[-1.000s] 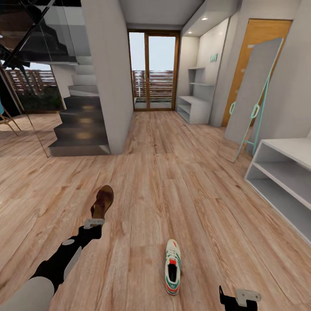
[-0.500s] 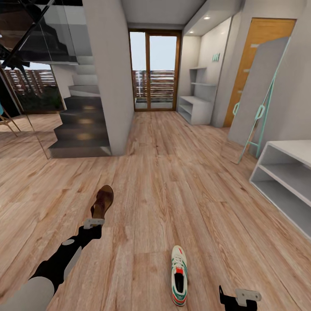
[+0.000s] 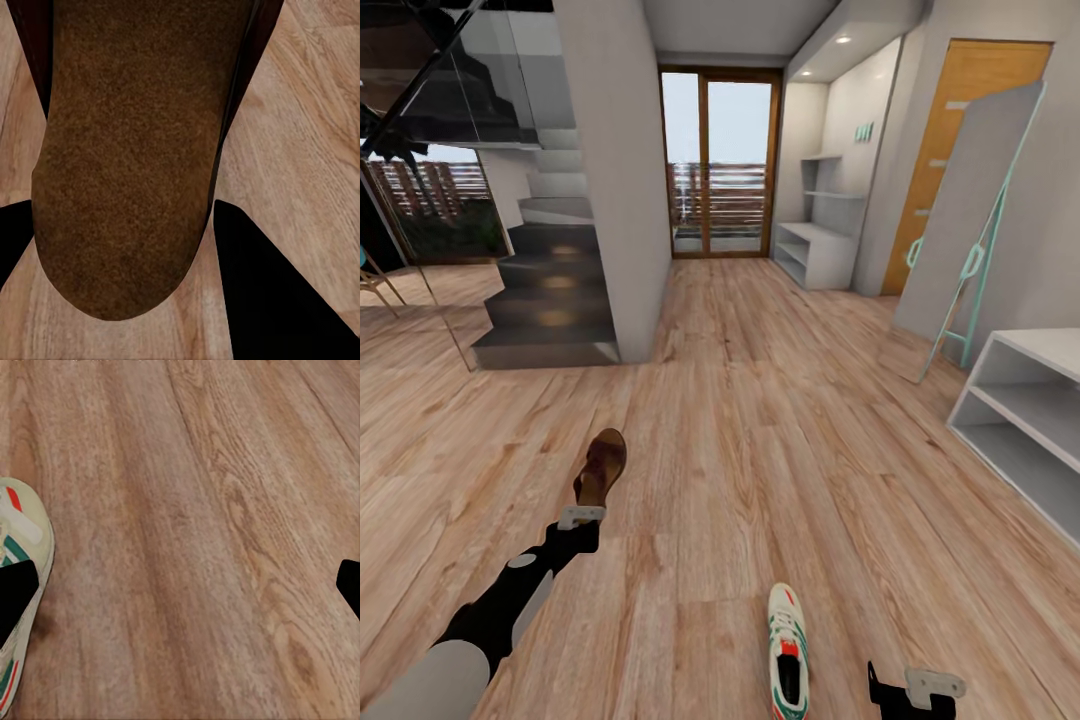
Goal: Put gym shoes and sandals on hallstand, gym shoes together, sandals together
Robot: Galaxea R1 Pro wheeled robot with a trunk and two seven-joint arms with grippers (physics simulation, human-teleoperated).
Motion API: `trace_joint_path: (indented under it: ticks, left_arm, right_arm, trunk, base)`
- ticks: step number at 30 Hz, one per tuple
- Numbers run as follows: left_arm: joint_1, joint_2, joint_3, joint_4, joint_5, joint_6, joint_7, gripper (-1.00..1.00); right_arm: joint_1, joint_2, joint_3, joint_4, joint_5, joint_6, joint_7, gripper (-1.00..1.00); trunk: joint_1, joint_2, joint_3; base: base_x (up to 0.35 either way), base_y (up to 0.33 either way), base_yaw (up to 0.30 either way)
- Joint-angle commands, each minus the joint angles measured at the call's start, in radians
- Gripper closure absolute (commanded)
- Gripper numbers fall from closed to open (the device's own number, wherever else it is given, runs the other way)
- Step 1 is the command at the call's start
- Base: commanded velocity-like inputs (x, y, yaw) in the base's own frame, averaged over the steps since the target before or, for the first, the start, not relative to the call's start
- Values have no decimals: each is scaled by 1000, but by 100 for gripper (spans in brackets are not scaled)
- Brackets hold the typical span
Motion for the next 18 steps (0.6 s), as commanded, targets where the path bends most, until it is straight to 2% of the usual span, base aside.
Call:
trace_joint_path:
  ticks: [1,8,15,18]
  left_arm:
    - [0,0,-4,-1,7,5,-1,100]
    - [-1,-3,-5,-1,6,5,-1,100]
    - [-1,-9,-8,-2,6,6,0,100]
    - [-2,-11,-7,-2,6,6,0,100]
  right_arm:
    - [0,0,0,0,0,-3,-2,-100]
    - [0,0,1,0,0,-3,-2,-100]
    - [0,0,1,0,0,-3,-2,-100]
    - [0,0,1,0,0,-3,-2,-100]
  trunk:
    - [0,0,-1]
    - [0,0,-1]
    - [0,0,-1]
    - [0,0,-1]
  base:
    - [57,46,0]
    - [52,16,0]
    - [237,43,0]
    - [117,27,0]
